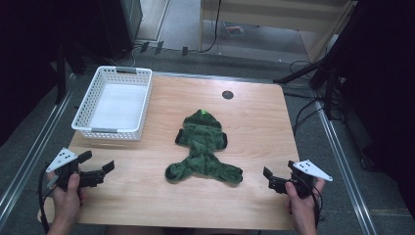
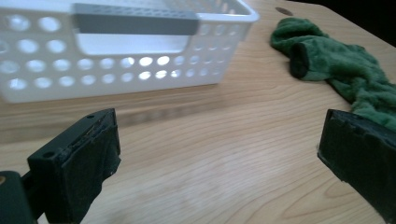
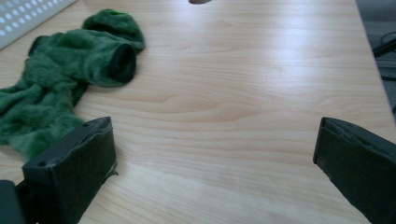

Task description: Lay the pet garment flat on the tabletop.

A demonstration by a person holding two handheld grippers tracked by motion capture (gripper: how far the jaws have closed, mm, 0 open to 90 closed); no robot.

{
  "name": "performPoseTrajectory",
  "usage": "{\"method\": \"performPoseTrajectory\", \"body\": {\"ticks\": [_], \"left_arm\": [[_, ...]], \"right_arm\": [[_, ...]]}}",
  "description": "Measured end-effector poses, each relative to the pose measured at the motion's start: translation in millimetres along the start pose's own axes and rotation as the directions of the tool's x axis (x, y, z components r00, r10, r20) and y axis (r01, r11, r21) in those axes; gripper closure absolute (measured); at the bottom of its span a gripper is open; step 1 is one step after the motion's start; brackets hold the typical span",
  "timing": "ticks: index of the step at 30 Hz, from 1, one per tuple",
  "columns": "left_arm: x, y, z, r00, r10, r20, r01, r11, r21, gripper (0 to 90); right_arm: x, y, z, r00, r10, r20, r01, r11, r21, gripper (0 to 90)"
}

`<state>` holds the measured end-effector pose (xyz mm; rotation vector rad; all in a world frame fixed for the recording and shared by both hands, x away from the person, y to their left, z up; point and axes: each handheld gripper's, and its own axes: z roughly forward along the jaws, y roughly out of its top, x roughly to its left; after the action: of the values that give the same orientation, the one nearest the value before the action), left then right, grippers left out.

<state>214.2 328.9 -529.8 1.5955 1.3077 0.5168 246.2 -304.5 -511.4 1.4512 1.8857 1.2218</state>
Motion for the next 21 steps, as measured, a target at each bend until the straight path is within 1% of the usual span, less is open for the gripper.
{"method": "performPoseTrajectory", "body": {"ticks": [2, 3, 4, 5, 6, 7, 9, 11, 12, 13, 16, 17, 19, 21], "left_arm": [[6.4, -2.0, -3.6, 0.9999, -0.003, -0.015, 0.003, 1.0, 0.001, 0.0], [9.8, -3.3, -5.3, 0.9995, 0.003, -0.031, -0.003, 1.0, 0.006, 0.0], [13.6, -5.4, -7.2, 0.9983, 0.019, -0.056, -0.018, 0.9997, 0.018, 0.0], [16.7, -7.3, -8.5, 0.9959, 0.042, -0.081, -0.039, 0.9987, 0.033, 0.0], [18.8, -8.9, -9.4, 0.9935, 0.057, -0.099, -0.053, 0.9976, 0.045, 0.0], [21.9, -10.7, -10.8, 0.9903, 0.074, -0.118, -0.067, 0.9961, 0.058, 0.0], [28.9, -14.2, -14.0, 0.9859, 0.091, -0.14, -0.081, 0.9939, 0.074, 0.0], [35.8, -16.8, -15.8, 0.9877, 0.064, -0.143, -0.055, 0.996, 0.07, 0.0], [38.2, -16.7, -16.7, 0.9899, 0.04, -0.136, -0.033, 0.9978, 0.058, 0.0], [38.6, -16.9, -16.8, 0.9904, 0.033, -0.134, -0.027, 0.9987, 0.043, 0.0], [39.7, -18.2, -15.0, 0.9909, 0.027, -0.132, -0.022, 0.9989, 0.04, 0.0], [40.0, -18.5, -14.8, 0.9914, 0.024, -0.129, -0.02, 0.9993, 0.03, 0.0], [41.3, -19.1, -14.3, 0.9923, 0.005, -0.124, -0.003, 0.9998, 0.018, 0.0], [42.9, -19.1, -13.0, 0.9938, -0.008, -0.111, 0.01, 0.9997, 0.022, 0.0]], "right_arm": [[-6.6, -4.5, -1.4, 0.9999, 0.004, 0.013, -0.004, 1.0, 0.005, 0.0], [-9.3, -6.4, -1.8, 0.9999, 0.004, 0.016, -0.004, 1.0, 0.008, 0.0], [-12.4, -9.2, -2.2, 0.9997, 0.007, 0.022, -0.007, 1.0, 0.014, 0.0], [-16.6, -13.4, -2.5, 0.9996, 0.007, 0.026, -0.008, 1.0, 0.022, 0.0], [-20.4, -16.9, -2.6, 0.9995, 0.007, 0.03, -0.008, 1.0, 0.029, 0.0], [-22.3, -19.6, -2.8, 0.9993, 0.017, 0.034, -0.018, 0.999, 0.039, 0.0], [-28.0, -26.3, -3.0, 0.9988, 0.02, 0.045, -0.022, 0.998, 0.053, 0.0], [-33.1, -32.8, -3.6, 0.9986, 0.038, 0.038, -0.04, 0.997, 0.062, 0.0], [-34.2, -34.5, -3.7, 0.9984, 0.043, 0.036, -0.045, 0.997, 0.064, 0.0], [-35.1, -35.8, -3.9, 0.9978, 0.058, 0.033, -0.06, 0.996, 0.064, 0.0], [-34.7, -35.9, -4.8, 0.9979, 0.052, 0.037, -0.054, 0.998, 0.041, 0.0], [-34.5, -36.2, -3.9, 0.9975, 0.055, 0.044, -0.057, 0.998, 0.041, 0.0], [-33.8, -36.3, -2.4, 0.9976, 0.048, 0.05, -0.05, 0.998, 0.041, 0.0], [-32.7, -36.3, -1.4, 0.9978, 0.039, 0.053, -0.042, 0.998, 0.044, 0.0]]}}
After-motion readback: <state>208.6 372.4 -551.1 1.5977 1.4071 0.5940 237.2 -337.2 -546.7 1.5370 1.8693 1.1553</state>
